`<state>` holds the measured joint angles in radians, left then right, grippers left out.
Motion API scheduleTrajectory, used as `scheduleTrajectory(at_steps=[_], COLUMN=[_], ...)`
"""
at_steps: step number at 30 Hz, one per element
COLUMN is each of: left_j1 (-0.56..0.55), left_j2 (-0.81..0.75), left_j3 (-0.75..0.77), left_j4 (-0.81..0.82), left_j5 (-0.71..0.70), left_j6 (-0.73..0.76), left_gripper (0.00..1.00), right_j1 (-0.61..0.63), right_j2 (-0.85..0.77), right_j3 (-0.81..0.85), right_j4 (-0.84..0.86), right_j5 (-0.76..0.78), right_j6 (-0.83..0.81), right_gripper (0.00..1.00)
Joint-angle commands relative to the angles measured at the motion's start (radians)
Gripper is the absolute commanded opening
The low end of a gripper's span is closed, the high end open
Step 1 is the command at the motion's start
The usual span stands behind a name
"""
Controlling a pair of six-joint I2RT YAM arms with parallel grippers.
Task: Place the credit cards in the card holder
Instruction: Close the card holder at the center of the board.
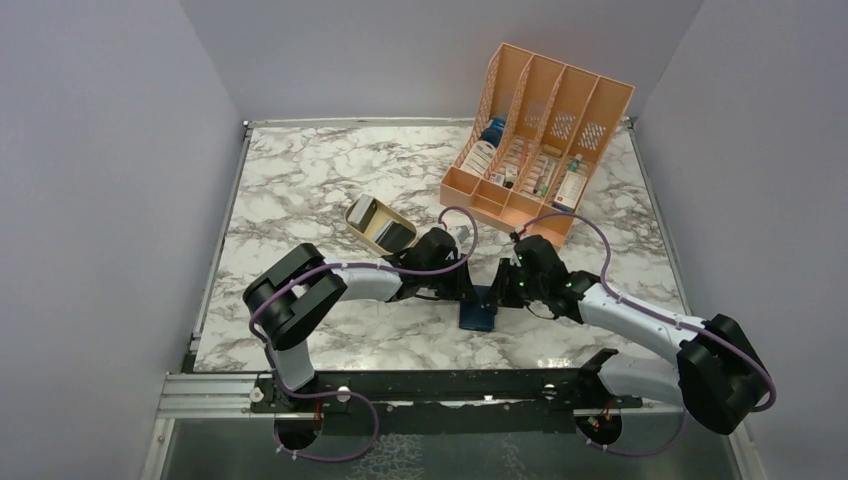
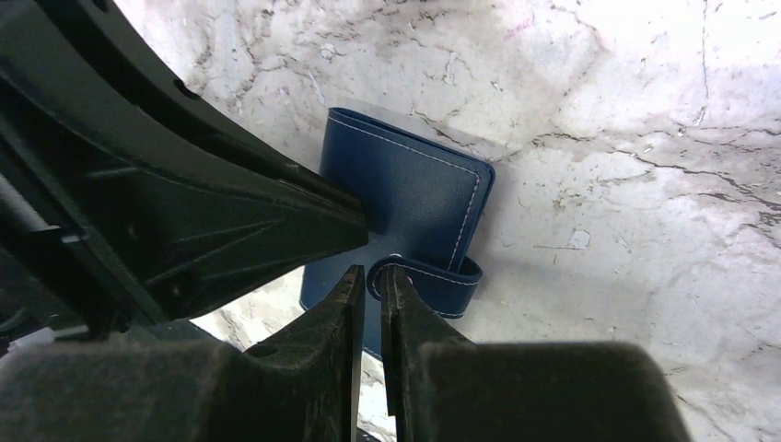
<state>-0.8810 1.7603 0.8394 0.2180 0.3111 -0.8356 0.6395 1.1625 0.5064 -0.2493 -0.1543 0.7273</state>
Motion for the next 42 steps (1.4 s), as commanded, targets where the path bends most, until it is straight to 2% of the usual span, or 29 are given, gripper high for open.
scheduleTrajectory(at_steps=[1,10,14,27,42], left_j1=[-0.003,-0.003,-0.003,-0.004,-0.004], left_j2=[0.025,0.026,0.027,0.028,0.030], left_j3=[-0.003,-0.004,-0.005,-0.007,-0.008], left_j4=[-0.057,-0.056,-0.055,-0.048,-0.047], left_j5=[-0.022,-0.021,-0.021,-0.021,-0.022], left_j6=[0.018,0.017,0.016,0.012,0.010], left_gripper=[0.16,0.16,0.16,0.16,0.16], right_j1=[0.002,0.002,0.001,0.002,0.002], right_j2=[-0.029,-0.028,-0.020,0.004,0.037], right_j3=[0.047,0.030,0.011,-0.050,-0.046], right_j4=[-0.047,-0.074,-0.048,0.046,0.061], right_j5=[0.053,0.094,0.064,-0.013,0.013], right_j6=[-0.004,0.014,0.023,0.063,0.059], right_gripper=[0.13,0.17,0.17,0.14,0.12])
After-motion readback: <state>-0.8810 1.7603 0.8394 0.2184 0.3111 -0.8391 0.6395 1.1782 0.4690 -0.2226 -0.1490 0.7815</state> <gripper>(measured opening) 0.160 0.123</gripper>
